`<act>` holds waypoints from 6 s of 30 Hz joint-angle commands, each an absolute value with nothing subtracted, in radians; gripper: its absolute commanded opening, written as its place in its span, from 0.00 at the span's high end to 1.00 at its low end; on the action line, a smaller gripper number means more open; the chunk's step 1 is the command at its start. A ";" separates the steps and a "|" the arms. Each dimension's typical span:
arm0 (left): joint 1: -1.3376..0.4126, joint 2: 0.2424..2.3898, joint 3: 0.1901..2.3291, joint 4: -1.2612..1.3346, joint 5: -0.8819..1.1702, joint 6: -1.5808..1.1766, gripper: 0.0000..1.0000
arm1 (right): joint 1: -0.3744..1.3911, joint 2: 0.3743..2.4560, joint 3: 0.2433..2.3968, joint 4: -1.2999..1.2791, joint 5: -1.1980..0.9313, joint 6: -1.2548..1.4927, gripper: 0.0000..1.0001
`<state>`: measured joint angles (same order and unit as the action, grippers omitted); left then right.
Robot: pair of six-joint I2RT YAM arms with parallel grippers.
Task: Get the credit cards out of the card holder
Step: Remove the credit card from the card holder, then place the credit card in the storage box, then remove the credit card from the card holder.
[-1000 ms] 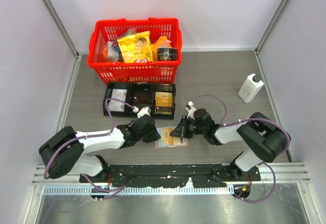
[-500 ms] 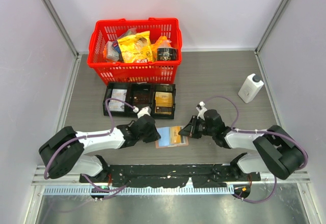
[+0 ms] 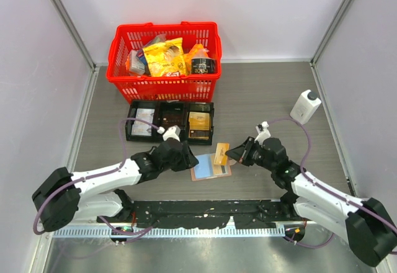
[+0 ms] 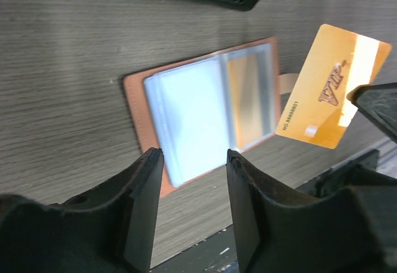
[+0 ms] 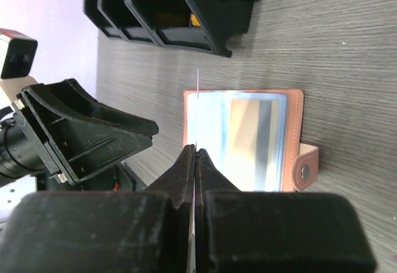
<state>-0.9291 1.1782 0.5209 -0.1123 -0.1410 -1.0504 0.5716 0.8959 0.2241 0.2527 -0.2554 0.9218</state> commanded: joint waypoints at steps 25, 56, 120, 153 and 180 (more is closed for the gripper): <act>-0.946 1.101 0.394 0.554 -0.057 -1.250 0.42 | 0.834 0.741 0.101 0.670 0.152 1.259 0.99; -0.919 0.954 0.385 0.390 -0.126 -1.082 1.00 | 0.897 0.830 0.100 0.726 0.198 1.249 0.77; -0.690 0.519 0.698 -0.436 -0.555 -0.264 0.11 | 0.678 1.529 1.170 -0.298 -0.066 0.627 0.99; -0.686 0.673 0.753 -0.479 -0.278 -0.346 0.10 | 0.620 1.605 1.270 -0.304 -0.009 0.588 0.58; -1.028 1.193 0.808 -0.502 -0.382 -1.130 0.07 | 0.888 1.241 0.715 -0.299 0.222 0.724 0.44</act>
